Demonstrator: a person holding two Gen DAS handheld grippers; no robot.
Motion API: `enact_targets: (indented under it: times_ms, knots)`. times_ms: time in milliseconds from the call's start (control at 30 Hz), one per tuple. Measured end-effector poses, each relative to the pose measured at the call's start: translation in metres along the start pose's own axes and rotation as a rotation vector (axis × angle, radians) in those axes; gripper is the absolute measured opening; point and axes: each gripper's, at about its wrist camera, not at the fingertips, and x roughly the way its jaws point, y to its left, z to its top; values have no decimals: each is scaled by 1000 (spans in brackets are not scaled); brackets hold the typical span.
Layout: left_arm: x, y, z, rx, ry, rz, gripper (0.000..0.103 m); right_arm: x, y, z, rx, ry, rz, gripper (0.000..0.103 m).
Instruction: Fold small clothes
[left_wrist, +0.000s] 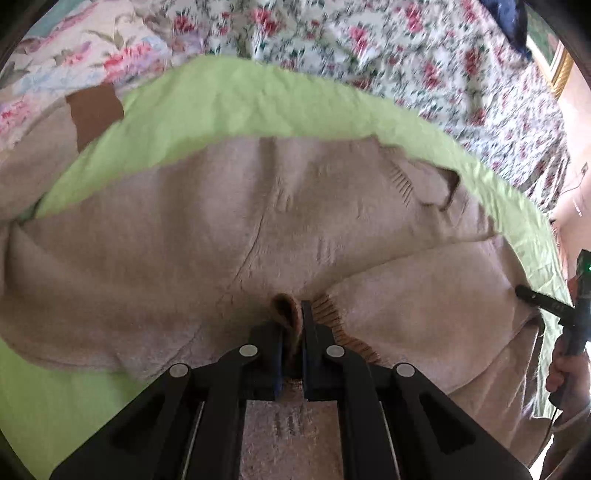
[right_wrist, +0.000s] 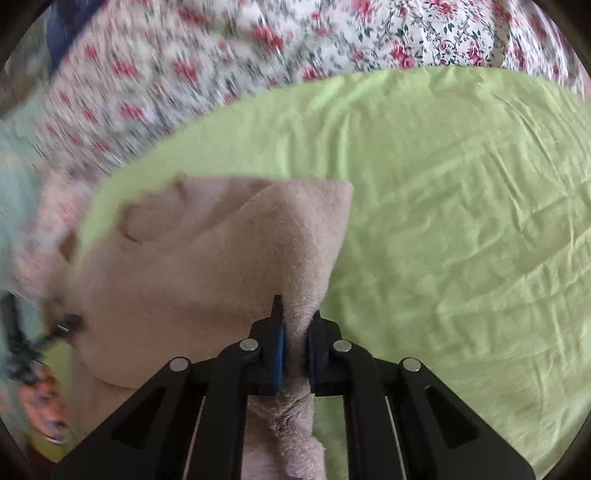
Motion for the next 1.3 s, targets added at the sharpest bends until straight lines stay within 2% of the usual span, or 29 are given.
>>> enact_targets:
  times_ms: [33, 67, 133, 167, 200, 233, 267, 300, 367, 400, 500, 567, 600, 633, 667, 700, 733, 767, 900, 1000, 1100, 1167, 1200, 1233, 1300]
  knots:
    - [-1, 2, 0, -3, 2, -11, 6, 6, 1, -4, -13, 30, -53, 15]
    - [-3, 3, 0, -2, -1, -16, 6, 3, 3, -6, -23, 23, -98, 23]
    - [-7, 4, 0, 4, -7, -26, 8, -25, 19, -13, -45, -66, -189, 27]
    - [-8, 6, 0, 1, -6, -29, 9, -38, 28, -17, -56, -101, -172, 28]
    - [-9, 7, 0, -4, -2, -30, 10, -48, 40, -22, -78, -119, -100, 30]
    - [-9, 8, -1, -8, -1, -32, 10, -50, 48, -24, -93, -112, -43, 40]
    - [-12, 11, -3, -13, -2, -34, 10, -46, 56, -29, -111, -70, 37, 58]
    - [-15, 14, -5, -16, -4, -32, 10, -39, 59, -33, -112, -33, 54, 64]
    - [-25, 22, -11, -18, -9, -12, 10, -18, 51, -42, -103, 32, -98, 65]
    - [-34, 29, -14, -18, -18, 8, 10, -16, 42, -45, -73, 39, -103, 62]
    - [-65, 56, -18, -27, -62, 59, 10, -42, 38, -50, -5, -3, -4, 60]
    - [-80, 70, -11, -33, -91, 93, 13, -69, 49, -57, -16, -45, 90, 61]
    - [-89, 79, -3, -39, -113, 123, 21, -79, 56, -62, -28, -54, 120, 61]
    - [-94, 86, 4, -46, -127, 148, 36, -86, 65, -65, -38, -61, 150, 61]
    - [-99, 93, 13, -53, -145, 183, 46, -96, 72, -70, -45, -67, 184, 61]
    - [-103, 101, 24, -61, -165, 235, 69, -97, 80, -72, -48, -68, 203, 61]
    - [-104, 110, 36, -71, -185, 290, 83, -102, 89, -77, -53, -68, 240, 62]
    - [-102, 118, 48, -77, -198, 335, 85, -106, 96, -81, -55, -65, 266, 62]
    - [-69, 135, 92, -21, -143, 440, 85, -100, 120, -84, -80, -30, 328, 63]
    - [-31, 141, 114, 39, -79, 556, 85, -98, 129, -89, -75, -9, 381, 63]
    - [-1, 154, 124, 43, -13, 604, 83, -96, 135, -90, -86, 3, 382, 63]
    - [12, 164, 125, 34, 15, 582, 56, -92, 134, -89, -84, 13, 381, 63]
    - [17, 171, 125, 15, 38, 559, 20, -90, 132, -88, -81, 17, 378, 63]
    - [19, 180, 124, -20, 50, 516, 10, -89, 129, -87, -74, 20, 374, 63]
    - [4, 190, 119, -82, -2, 430, 8, -88, 124, -87, -66, 18, 363, 63]
